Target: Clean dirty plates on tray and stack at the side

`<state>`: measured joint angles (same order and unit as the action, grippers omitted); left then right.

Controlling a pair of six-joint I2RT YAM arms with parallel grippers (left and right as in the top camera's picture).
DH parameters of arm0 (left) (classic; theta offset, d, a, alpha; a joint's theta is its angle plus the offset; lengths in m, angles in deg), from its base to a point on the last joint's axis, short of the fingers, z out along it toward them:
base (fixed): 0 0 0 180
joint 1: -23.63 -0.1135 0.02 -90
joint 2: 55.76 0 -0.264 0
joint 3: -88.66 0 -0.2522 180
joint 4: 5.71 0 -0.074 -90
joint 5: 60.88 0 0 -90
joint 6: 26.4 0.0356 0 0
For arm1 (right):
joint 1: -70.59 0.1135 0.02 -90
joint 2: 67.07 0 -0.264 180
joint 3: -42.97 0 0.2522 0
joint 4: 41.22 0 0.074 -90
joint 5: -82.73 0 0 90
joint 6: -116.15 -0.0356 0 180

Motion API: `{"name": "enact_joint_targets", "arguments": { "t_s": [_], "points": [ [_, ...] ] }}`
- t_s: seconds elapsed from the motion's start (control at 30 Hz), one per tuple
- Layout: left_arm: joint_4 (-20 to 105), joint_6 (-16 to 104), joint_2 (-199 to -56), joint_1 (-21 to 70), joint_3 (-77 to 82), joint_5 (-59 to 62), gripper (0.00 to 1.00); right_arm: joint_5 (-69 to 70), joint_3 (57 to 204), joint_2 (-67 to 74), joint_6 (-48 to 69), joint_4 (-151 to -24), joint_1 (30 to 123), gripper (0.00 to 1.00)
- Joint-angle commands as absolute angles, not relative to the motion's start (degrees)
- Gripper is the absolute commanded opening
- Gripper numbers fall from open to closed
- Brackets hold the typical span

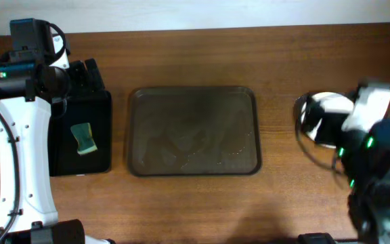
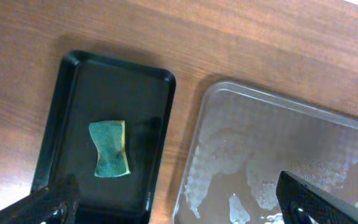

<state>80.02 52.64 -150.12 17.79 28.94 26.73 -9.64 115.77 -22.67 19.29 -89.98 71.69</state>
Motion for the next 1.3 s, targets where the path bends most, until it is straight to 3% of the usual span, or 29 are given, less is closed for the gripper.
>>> {"name": "enact_joint_targets", "arguments": {
  "t_s": [0.0, 0.13, 0.37, 0.5, 1.1, 1.2, 1.27],
  "points": [
    [80.1, 52.9, -150.4, 17.7, 29.1, 26.5, 0.99, -8.2, 96.9, -36.0, 20.2, -75.8, 71.7, 0.98],
    [80.1, 52.9, -150.4, 17.7, 29.1, 26.5, 0.99, -6.2, 73.2, -53.5, 20.2, -58.4, 71.6, 0.98],
    [80.1, 52.9, -150.4, 17.7, 29.1, 26.5, 0.99, -4.9, 57.0, -66.9, 20.4, -52.4, 71.6, 0.98],
    [80.1, 53.0, -150.4, 17.7, 29.1, 26.5, 0.99, -4.9, 57.0, -66.9, 20.3, -59.2, 71.8, 0.98],
    [80.1, 53.0, -150.4, 17.7, 29.1, 27.1, 0.99, -4.9, 57.0, -66.7, 20.3, -59.3, 71.7, 0.99],
    [80.5, 52.9, -144.6, 17.8, 28.9, 30.6, 0.99, -4.9, 57.0, -66.7, 20.3, -59.3, 71.7, 0.98],
    [74.3, 53.0, -135.0, 19.0, 24.5, 33.2, 0.99, -4.9, 57.0, -66.7, 20.3, -59.3, 71.7, 0.98]
  ]
}}
